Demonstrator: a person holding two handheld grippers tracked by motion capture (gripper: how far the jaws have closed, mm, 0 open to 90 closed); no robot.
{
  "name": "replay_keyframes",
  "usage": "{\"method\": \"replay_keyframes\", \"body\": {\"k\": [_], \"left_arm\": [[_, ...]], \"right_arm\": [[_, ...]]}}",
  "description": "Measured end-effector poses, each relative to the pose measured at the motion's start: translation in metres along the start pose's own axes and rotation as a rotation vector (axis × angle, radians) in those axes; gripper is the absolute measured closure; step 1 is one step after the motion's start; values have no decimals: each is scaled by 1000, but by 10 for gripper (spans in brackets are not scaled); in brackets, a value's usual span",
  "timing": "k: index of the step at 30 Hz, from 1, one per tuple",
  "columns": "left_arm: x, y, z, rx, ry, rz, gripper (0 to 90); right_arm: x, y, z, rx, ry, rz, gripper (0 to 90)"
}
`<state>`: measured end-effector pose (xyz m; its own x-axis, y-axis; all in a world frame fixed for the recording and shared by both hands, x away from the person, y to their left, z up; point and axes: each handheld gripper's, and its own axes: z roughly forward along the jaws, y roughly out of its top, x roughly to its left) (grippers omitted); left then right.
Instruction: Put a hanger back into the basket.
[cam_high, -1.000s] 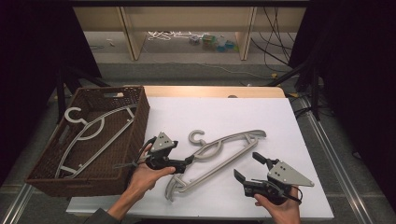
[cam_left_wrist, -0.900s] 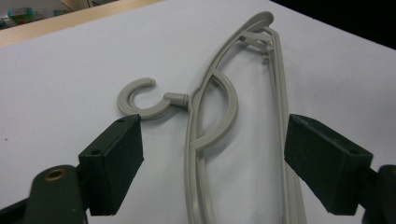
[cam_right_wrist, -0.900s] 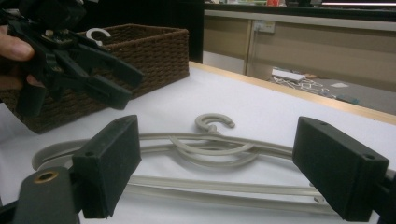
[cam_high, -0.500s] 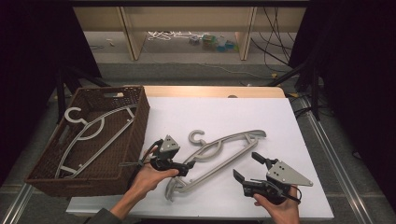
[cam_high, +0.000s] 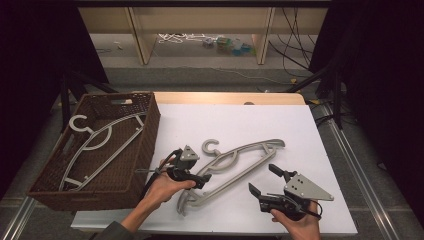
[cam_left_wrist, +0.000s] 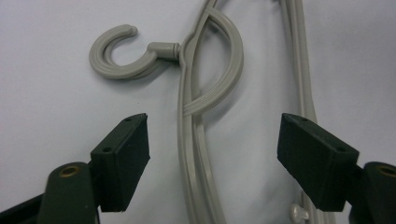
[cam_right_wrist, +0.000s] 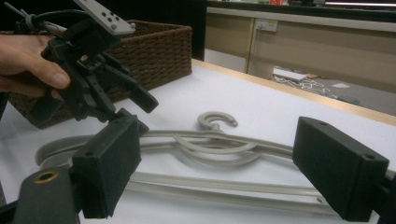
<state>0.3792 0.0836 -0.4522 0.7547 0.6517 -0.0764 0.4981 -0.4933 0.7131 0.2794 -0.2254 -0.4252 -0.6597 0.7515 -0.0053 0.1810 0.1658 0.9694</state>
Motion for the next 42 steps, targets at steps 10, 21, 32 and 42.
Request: {"method": "replay_keyframes", "body": {"k": [10, 21, 32, 42], "left_arm": [[14, 3, 16, 123, -18, -41, 350], [25, 6, 30, 185, -56, -39, 529], [28, 5, 37, 168, -85, -32, 675], [26, 6, 36, 144, -94, -38, 798]], "right_arm": [[-2, -1, 1, 7, 8, -4, 162], [-2, -1, 1, 6, 14, 3, 162], [-2, 0, 0, 6, 12, -3, 162], [-2, 0, 0, 5, 15, -5, 163]]}}
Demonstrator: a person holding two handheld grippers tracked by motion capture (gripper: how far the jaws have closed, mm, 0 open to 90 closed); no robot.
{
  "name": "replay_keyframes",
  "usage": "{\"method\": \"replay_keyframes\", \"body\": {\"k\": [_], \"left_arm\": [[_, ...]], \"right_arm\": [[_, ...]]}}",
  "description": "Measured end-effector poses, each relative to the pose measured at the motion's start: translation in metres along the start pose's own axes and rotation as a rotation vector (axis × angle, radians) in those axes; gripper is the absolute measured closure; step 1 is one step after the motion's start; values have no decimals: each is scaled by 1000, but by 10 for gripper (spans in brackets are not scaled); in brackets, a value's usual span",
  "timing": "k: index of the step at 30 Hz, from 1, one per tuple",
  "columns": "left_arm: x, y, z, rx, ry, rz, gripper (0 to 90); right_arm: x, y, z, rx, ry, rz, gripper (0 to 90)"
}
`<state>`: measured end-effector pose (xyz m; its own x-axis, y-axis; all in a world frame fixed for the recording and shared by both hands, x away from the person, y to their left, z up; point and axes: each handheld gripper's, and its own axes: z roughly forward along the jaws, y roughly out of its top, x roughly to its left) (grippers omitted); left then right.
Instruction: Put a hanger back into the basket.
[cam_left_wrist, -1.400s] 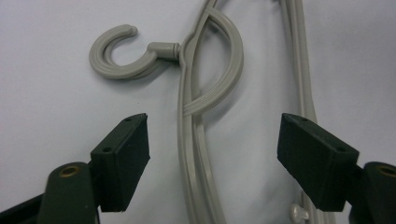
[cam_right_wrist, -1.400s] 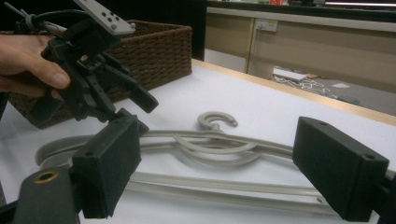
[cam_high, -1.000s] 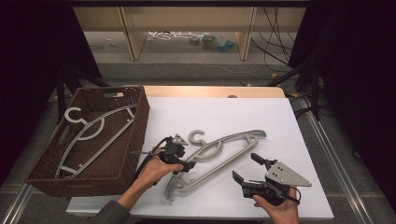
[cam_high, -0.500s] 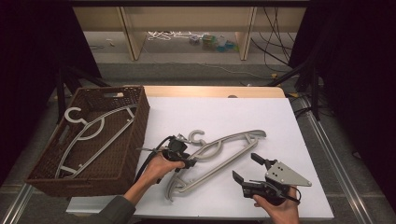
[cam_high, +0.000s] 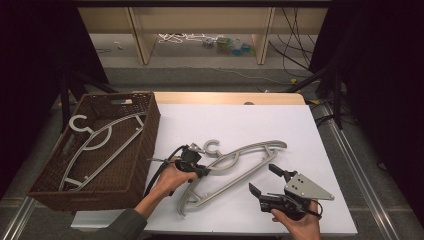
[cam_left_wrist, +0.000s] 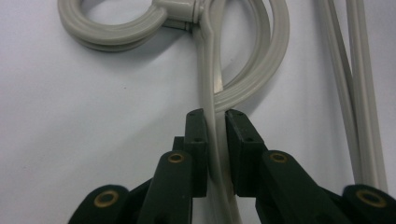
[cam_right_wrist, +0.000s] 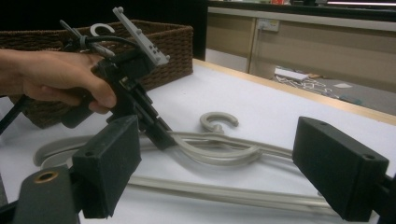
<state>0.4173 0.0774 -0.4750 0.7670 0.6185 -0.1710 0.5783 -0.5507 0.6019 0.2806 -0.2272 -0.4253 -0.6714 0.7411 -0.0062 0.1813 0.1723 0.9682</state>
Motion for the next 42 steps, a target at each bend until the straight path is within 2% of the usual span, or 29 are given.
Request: {"method": "replay_keyframes", "body": {"k": [2, 3, 5, 6, 9, 12, 14, 16, 18, 19, 21, 24, 28, 29, 30, 32, 34, 35, 38, 39, 40, 42], "left_arm": [[0, 1, -2, -15, 1, -14, 805], [-1, 0, -2, -55, -3, -40, 807], [-3, 0, -3, -62, -9, -71, 808], [-2, 0, -4, -69, -3, -58, 809], [-4, 1, -5, -108, 0, -78, 809], [-3, 2, -12, -133, -15, -68, 811], [-2, 3, -16, -142, -11, -61, 811], [-4, 4, -19, -178, -12, -95, 811], [-2, 6, -24, -173, -5, -71, 811], [-2, 6, -26, -181, -2, -68, 812], [-2, 8, -31, -190, 6, -67, 811], [-2, 13, -39, -205, 39, -44, 812], [1, 16, -51, -238, 31, -51, 811], [1, 17, -53, -252, 37, -59, 812], [2, 17, -57, -246, 48, -42, 812], [4, 17, -62, -261, 52, -51, 812], [4, 18, -68, -282, 54, -59, 812], [5, 18, -72, -275, 56, -45, 812], [3, 21, -79, -292, 61, -45, 812], [4, 23, -81, -286, 64, -33, 812], [2, 26, -82, -314, 63, -50, 812], [1, 30, -85, -326, 54, -46, 812]], "right_arm": [[0, 0, 0, -1, 1, 0, 162], [0, 0, -1, -2, -4, -3, 163], [-1, 0, 0, -10, -5, -2, 163], [-1, 0, 1, -15, 3, 5, 163], [-1, 0, -1, -12, -10, 2, 163], [-2, 0, 0, -16, 0, 3, 163], [-2, 0, -2, -11, -15, 3, 163], [-2, 0, -2, -14, -15, 3, 163], [-3, 0, -2, -8, -15, 5, 163], [-2, 0, -3, 5, -14, 11, 163], [-2, 1, -3, -6, -13, 9, 163], [-3, 0, -3, -4, -20, 12, 163], [-4, 0, -3, -13, -23, 10, 163], [-4, 0, -3, -13, -25, 8, 163], [-4, 0, -3, -8, -19, 8, 163], [-4, 0, -3, -18, -30, 7, 163], [-3, 0, -3, -5, -21, 12, 163], [-3, -1, -1, -26, -10, 20, 162], [-4, -1, -2, -21, -16, 14, 162], [-4, -1, -1, -26, -12, 19, 162], [-4, -1, -1, -21, -15, 17, 162], [-5, -1, -2, -3, -23, 13, 162]]}}
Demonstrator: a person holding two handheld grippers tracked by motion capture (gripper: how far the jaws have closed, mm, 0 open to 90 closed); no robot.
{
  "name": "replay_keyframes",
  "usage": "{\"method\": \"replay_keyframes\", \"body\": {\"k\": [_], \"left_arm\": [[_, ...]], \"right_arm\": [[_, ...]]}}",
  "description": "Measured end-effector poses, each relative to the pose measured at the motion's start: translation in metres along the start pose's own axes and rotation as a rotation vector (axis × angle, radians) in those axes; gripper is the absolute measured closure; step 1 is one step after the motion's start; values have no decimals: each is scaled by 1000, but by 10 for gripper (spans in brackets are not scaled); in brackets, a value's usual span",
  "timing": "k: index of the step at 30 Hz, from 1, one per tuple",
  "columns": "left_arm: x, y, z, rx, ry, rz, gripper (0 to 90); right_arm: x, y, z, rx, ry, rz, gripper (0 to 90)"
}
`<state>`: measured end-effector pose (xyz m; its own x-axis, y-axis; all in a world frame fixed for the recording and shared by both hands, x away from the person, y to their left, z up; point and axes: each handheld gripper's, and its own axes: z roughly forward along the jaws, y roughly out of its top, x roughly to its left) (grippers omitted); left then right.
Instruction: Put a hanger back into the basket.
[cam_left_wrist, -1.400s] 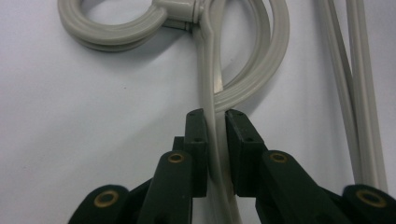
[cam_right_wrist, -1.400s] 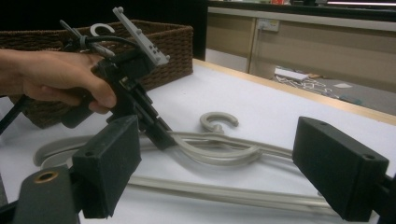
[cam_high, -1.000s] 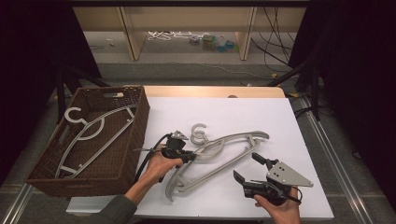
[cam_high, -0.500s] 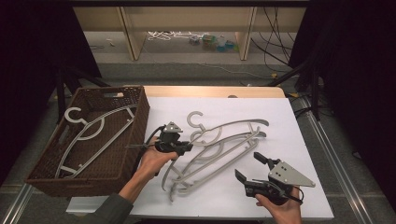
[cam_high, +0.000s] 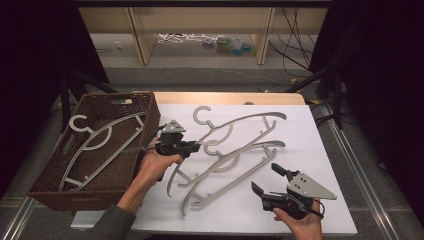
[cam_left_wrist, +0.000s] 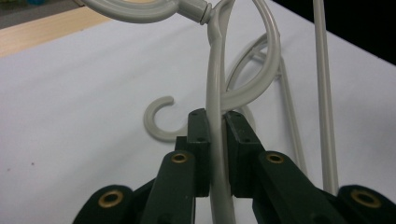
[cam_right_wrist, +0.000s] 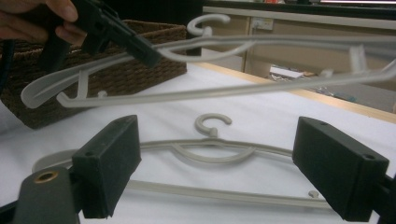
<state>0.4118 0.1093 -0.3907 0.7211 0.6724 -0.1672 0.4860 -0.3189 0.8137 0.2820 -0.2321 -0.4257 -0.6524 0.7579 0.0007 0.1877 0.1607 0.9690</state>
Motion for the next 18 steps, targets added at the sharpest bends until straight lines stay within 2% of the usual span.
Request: {"method": "replay_keyframes", "body": {"k": [1, 2, 5, 7, 8, 9, 10, 12, 13, 14, 18], "left_arm": [[1, 3, -2, 13, -1, 21, 812], [-1, 5, -2, -2, 6, 12, 812], [0, 13, -8, 1, 10, 28, 812], [-1, 16, -12, -24, 15, 15, 812], [1, 18, -16, -16, 13, 26, 813], [0, 19, -17, -32, 20, 18, 812], [2, 20, -20, -18, 20, 31, 813], [3, 23, -25, -36, 29, 20, 813], [4, 24, -28, -31, 32, 29, 813], [5, 25, -30, -51, 26, 13, 813], [5, 29, -43, -64, 45, 28, 813]], "right_arm": [[0, 1, 0, 6, -1, -4, 162], [1, 0, 0, 3, 1, 4, 162], [0, 0, 0, 6, 3, 8, 162], [0, 0, 0, -4, -7, 8, 162], [0, 0, 0, -1, -5, 9, 162], [0, -1, 0, 3, -1, 12, 161], [0, -1, 0, 0, 6, 18, 161], [0, -1, 0, 1, -3, 12, 161], [0, 0, 0, 4, 0, 12, 161], [0, -1, 0, 5, 0, 8, 161], [0, -1, 0, -2, -8, 14, 161]]}}
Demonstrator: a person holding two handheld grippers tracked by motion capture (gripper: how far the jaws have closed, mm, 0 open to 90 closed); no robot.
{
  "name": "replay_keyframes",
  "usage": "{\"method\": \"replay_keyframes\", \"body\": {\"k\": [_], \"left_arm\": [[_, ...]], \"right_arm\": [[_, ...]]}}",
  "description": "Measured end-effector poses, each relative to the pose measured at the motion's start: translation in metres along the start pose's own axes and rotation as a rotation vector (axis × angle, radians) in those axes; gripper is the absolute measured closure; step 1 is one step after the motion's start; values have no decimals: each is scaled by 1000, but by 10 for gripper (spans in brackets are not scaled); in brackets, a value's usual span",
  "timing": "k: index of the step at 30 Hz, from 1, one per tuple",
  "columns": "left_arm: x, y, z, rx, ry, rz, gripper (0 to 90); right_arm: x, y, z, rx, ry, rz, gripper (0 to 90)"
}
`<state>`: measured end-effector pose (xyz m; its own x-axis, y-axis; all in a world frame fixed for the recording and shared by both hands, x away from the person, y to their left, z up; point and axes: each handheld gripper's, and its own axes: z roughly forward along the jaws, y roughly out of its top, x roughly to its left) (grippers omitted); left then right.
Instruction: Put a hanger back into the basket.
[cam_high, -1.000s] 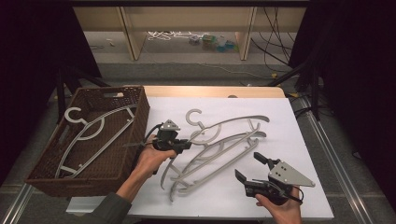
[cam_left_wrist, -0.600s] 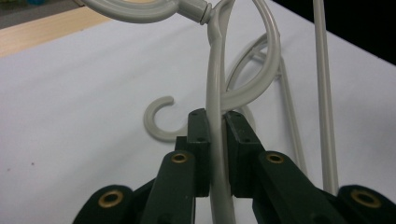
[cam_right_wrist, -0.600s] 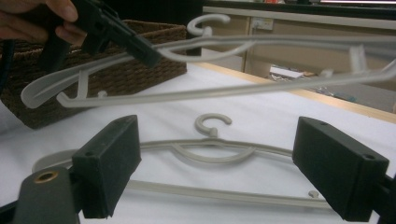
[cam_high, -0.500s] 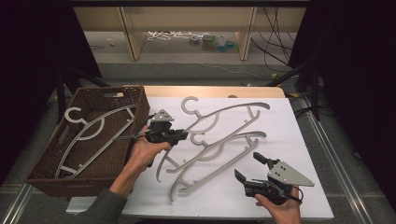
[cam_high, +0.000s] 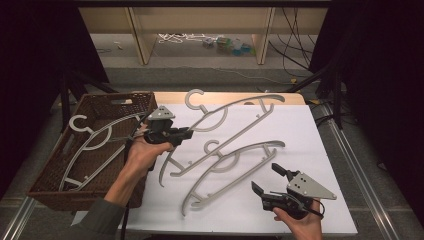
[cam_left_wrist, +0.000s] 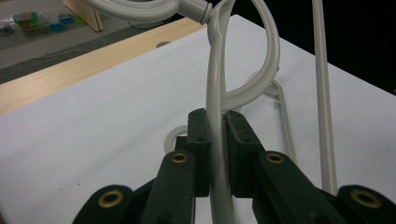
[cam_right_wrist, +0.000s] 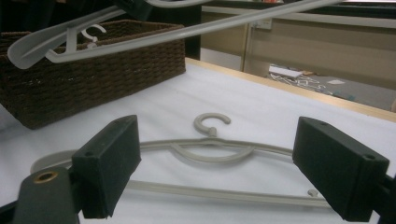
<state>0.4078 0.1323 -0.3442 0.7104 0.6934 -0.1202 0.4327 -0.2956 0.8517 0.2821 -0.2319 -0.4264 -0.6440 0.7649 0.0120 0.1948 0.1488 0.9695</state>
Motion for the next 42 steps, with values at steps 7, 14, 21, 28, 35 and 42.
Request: {"method": "replay_keyframes", "body": {"k": [7, 14, 21, 28, 35, 42], "left_arm": [[4, 6, -20, -25, 20, 4, 812], [19, 16, -56, -48, 74, 8, 813], [45, 10, -91, -62, 156, 0, 813], [74, -8, -117, -49, 262, -37, 813], [102, -26, -131, -36, 340, -75, 813], [122, -40, -144, -32, 391, -99, 813]], "right_arm": [[1, 0, 0, 1, 5, -4, 161], [0, 0, 0, 11, 11, -2, 160], [1, 0, 0, 9, 8, -3, 160], [1, 0, 0, 12, 10, 1, 160], [1, 0, 1, 7, 10, 3, 160], [2, -1, 1, 7, 0, 3, 161]]}}
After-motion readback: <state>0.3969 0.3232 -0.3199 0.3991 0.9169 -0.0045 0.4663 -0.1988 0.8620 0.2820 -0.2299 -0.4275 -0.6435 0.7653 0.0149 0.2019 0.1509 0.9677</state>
